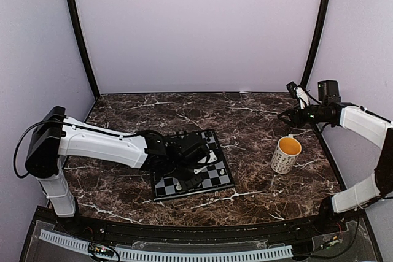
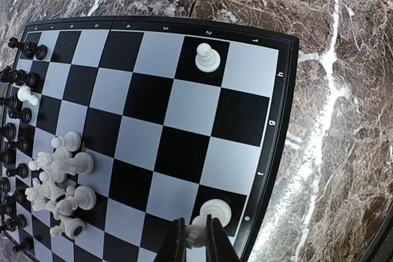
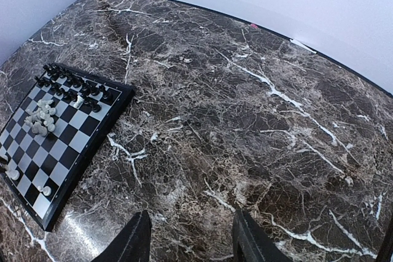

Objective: Set up the chess pieces on the board
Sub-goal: Place the king at e1.

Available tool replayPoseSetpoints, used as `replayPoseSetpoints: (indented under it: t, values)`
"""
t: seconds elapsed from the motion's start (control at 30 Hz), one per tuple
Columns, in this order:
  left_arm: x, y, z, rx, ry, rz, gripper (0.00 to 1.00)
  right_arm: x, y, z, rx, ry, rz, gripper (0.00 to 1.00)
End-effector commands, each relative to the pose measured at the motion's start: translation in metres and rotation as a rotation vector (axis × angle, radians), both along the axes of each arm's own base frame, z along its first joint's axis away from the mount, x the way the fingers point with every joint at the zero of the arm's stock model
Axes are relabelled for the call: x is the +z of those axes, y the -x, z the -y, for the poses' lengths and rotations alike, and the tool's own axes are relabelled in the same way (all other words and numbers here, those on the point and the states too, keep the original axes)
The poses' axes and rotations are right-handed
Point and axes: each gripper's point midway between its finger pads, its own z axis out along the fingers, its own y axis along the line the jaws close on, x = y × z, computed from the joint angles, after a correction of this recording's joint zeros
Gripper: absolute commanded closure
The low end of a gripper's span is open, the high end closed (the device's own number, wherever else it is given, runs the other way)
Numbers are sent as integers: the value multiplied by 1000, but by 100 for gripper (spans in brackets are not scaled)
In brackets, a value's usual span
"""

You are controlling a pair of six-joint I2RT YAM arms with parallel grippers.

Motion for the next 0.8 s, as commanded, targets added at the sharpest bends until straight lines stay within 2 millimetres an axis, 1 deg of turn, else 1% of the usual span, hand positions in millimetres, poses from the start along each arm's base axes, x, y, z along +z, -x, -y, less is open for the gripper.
replayPoseSetpoints:
  t: [0.0,0.17,0.53,0.77]
  values:
    - [6,2,8,-18,14,9,99,1,-3,-1,12,-1,28,53]
    - [4,5,6,-22,2,4,98,1,-3,-1,17,-1,27,53]
    - [3,8,3,-28,-15,5,91,0,-2,-2,17,-2,24,53]
    - [2,7,1,-18,-25,14,90,0,-2,-1,17,-3,25,53]
